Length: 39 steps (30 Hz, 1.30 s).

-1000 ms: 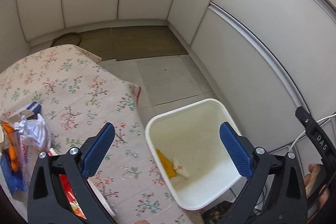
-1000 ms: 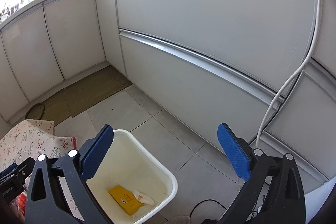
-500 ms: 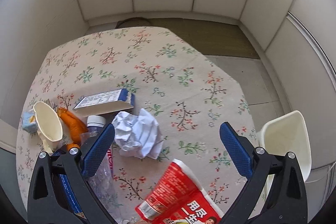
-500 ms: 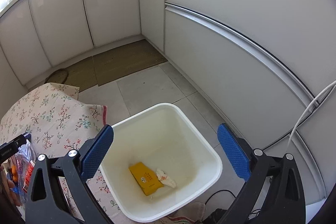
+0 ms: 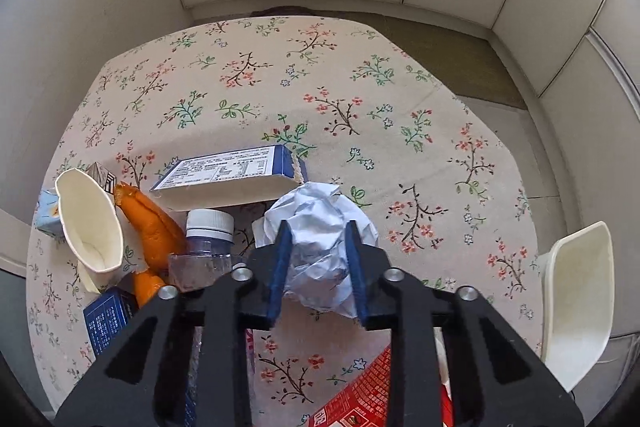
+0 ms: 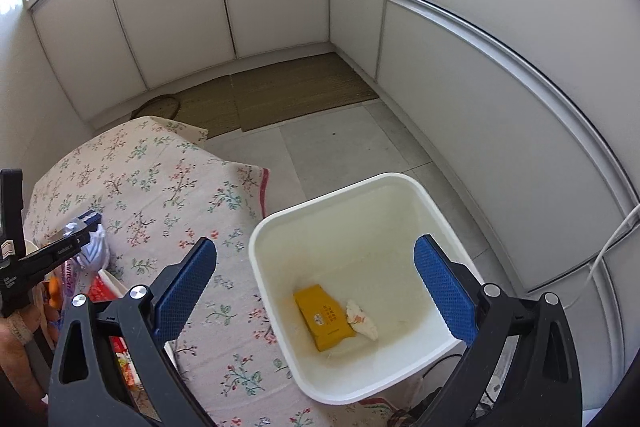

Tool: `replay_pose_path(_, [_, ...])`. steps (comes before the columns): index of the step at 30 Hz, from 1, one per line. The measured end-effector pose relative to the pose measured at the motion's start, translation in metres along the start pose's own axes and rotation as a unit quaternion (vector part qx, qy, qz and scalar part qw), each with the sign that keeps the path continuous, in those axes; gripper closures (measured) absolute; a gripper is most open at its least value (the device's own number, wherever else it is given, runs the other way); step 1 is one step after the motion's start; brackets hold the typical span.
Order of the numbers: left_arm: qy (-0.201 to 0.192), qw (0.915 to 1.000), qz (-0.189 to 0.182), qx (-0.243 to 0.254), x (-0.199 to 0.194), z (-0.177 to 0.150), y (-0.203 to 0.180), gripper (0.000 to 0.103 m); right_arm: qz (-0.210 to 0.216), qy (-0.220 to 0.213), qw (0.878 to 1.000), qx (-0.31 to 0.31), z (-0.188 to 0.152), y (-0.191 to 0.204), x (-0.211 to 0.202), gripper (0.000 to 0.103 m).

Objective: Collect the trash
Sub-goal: 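Reach the left tool to the crumpled foil ball and grasp it, then grasp the blue box with the right tool while the left tool holds the foil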

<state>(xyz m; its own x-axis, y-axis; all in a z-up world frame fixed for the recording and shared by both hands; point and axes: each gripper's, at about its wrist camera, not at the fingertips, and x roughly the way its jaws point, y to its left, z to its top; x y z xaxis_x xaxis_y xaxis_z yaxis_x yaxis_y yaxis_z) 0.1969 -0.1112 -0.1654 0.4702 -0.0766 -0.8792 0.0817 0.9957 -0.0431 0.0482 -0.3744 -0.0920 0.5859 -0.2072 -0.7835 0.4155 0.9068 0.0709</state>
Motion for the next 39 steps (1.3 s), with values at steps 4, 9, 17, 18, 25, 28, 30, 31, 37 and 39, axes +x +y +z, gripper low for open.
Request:
replay_pose_path(4, [-0.002, 0.9994, -0.035, -0.003, -0.013, 0.0, 0.009, 0.083, 0.038, 0.013, 0.999, -0.021, -0.001, 0.027, -0.001, 0.007])
replay_pose_path(9, [-0.021, 0.9965, -0.076, -0.026, -0.041, 0.004, 0.034, 0.083, 0.062, 0.015, 0.996, -0.06, -0.006, 0.067, -0.003, 0.007])
replay_pose_path(17, [-0.085, 0.9906, -0.086, -0.063, -0.101, 0.004, 0.092, 0.083, 0.123, 0.031, 0.985, -0.119, -0.019, 0.135, -0.004, 0.007])
replay_pose_path(18, [-0.092, 0.9894, -0.086, -0.071, -0.108, 0.003, 0.102, 0.083, 0.135, 0.037, 0.982, -0.126, -0.022, 0.145, -0.003, 0.007])
replay_pose_path(25, [-0.128, 0.983, -0.07, -0.111, -0.141, -0.003, 0.159, 0.083, 0.208, 0.079, 0.96, -0.172, -0.05, 0.219, -0.001, 0.007])
replay_pose_path(28, [-0.132, 0.9807, -0.069, -0.127, -0.149, -0.007, 0.178, 0.083, 0.235, 0.092, 0.946, -0.202, -0.064, 0.255, -0.002, 0.007])
replay_pose_path(30, [-0.135, 0.9797, -0.064, -0.134, -0.154, -0.01, 0.188, 0.083, 0.241, 0.089, 0.937, -0.237, -0.074, 0.281, -0.005, 0.007])
replay_pose_path(31, [-0.138, 0.9791, -0.062, -0.136, -0.157, -0.01, 0.193, 0.083, 0.24, 0.087, 0.932, -0.257, -0.08, 0.294, -0.005, 0.007])
replay_pose_path(37, [-0.164, 0.9752, -0.051, -0.14, -0.178, -0.015, 0.217, 0.083, 0.21, 0.095, 0.907, -0.352, -0.118, 0.338, -0.001, 0.007])
replay_pose_path(39, [-0.166, 0.9744, -0.051, -0.144, -0.18, -0.016, 0.225, 0.083, 0.201, 0.099, 0.903, -0.367, -0.126, 0.346, 0.003, 0.007])
